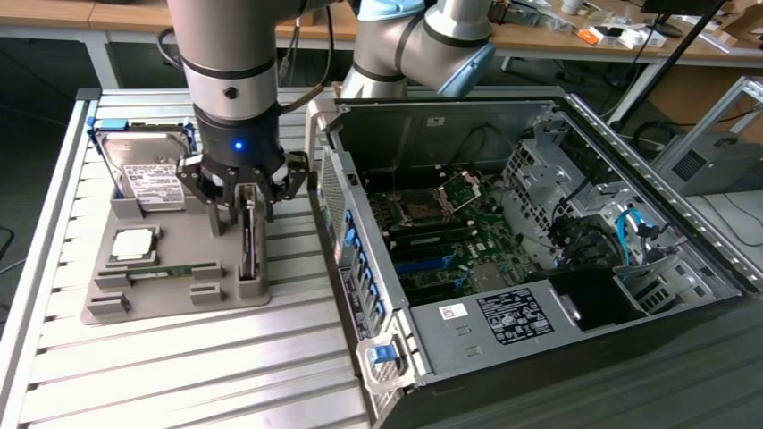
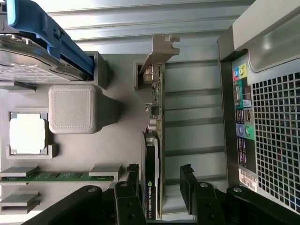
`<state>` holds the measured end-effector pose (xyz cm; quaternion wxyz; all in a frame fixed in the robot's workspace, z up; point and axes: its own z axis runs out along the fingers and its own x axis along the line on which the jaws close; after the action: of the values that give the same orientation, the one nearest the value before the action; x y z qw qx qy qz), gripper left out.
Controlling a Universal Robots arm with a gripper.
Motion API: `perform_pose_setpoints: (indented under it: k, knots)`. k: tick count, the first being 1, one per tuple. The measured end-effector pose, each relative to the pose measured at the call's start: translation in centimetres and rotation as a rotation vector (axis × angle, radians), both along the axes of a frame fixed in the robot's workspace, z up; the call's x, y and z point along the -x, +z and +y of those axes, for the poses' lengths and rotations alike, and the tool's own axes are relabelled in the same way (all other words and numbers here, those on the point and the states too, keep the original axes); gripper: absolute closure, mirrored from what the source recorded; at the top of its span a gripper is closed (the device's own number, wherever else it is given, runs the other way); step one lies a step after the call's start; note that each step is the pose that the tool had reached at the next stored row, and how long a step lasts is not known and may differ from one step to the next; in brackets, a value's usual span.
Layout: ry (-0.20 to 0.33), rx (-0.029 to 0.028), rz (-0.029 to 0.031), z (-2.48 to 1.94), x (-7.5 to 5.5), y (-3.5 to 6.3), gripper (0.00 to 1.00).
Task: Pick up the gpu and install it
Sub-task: 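Pick up the gpu and move the gpu toward the slot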
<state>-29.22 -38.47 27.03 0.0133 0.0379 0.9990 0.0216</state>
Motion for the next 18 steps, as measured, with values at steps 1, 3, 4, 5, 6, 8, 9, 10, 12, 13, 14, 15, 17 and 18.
perform_pose_setpoints:
  k: [1,3,4,5,6,8,9,10,12,13,14,15,17,18]
  knots:
    - [0.0,0.0001,0.0,0.02,0.0,-0.05,0.52]
    - [0.0,0.0002,-0.0001,0.09,0.0,-0.25,0.52]
    - [0.0,0.0003,0.0,0.11,0.0,-0.3,0.52]
    - [0.0,0.0005,0.0,0.13,0.0,-0.35,0.52]
    - [0.0,0.0007,0.0,0.14,0.0,-0.4,0.52]
    - [0.0,0.001,0.0,0.17,0.0,-0.5,0.52]
    - [0.0,0.0011,-0.0001,0.18,0.0,-0.56,0.52]
    - [0.0,0.0012,-0.0001,0.2,0.0,-0.62,0.52]
    - [0.0,0.0016,0.0,0.22,0.0,-0.73,0.52]
    - [0.0,0.0017,-0.0001,0.24,0.0,-0.82,0.52]
    - [0.0,0.002,0.0,0.26,0.0,-0.91,0.52]
    - [0.0,0.0021,0.0,0.28,0.0,-0.96,0.52]
    - [0.0,0.0023,-0.0001,0.3,0.0,-1.06,0.52]
    - [0.0,0.0024,0.0,0.3,0.0,-1.11,0.52]
